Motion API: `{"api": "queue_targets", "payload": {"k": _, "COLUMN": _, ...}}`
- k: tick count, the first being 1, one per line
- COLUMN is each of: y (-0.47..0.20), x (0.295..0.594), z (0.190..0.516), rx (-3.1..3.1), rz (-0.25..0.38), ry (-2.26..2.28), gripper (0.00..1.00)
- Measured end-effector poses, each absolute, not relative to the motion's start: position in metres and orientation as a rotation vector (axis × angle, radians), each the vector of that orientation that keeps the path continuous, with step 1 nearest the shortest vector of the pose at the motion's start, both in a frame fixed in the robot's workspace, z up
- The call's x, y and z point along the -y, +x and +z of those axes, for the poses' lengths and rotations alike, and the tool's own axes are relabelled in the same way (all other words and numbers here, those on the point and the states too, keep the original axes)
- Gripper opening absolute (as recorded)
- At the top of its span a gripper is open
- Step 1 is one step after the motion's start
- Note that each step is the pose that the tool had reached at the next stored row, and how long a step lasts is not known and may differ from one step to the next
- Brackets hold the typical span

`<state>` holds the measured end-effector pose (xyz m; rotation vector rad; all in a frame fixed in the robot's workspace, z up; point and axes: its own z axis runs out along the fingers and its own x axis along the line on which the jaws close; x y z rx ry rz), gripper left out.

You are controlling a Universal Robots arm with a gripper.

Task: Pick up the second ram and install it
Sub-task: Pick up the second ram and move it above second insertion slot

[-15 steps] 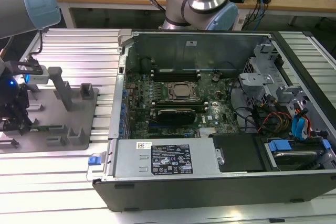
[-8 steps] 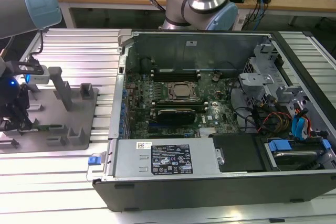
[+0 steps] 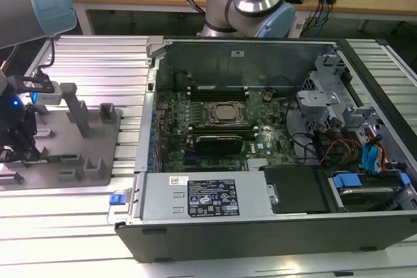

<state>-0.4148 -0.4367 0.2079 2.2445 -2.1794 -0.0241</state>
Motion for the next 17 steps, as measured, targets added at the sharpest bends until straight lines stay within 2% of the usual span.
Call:
{"api": "queue_targets", "payload": {"k": 8, "y": -0.415, "x": 0.437, "z": 0.21, "rx": 2.182, "rz": -0.024, "ry": 2.242, "gripper": 0.09}}
{"api": "queue_targets", "payload": {"k": 17, "y": -0.415, "x": 0.433, "z": 0.251, "rx": 2.182, "rz": -0.024, "ry": 2.243, "gripper": 0.09}}
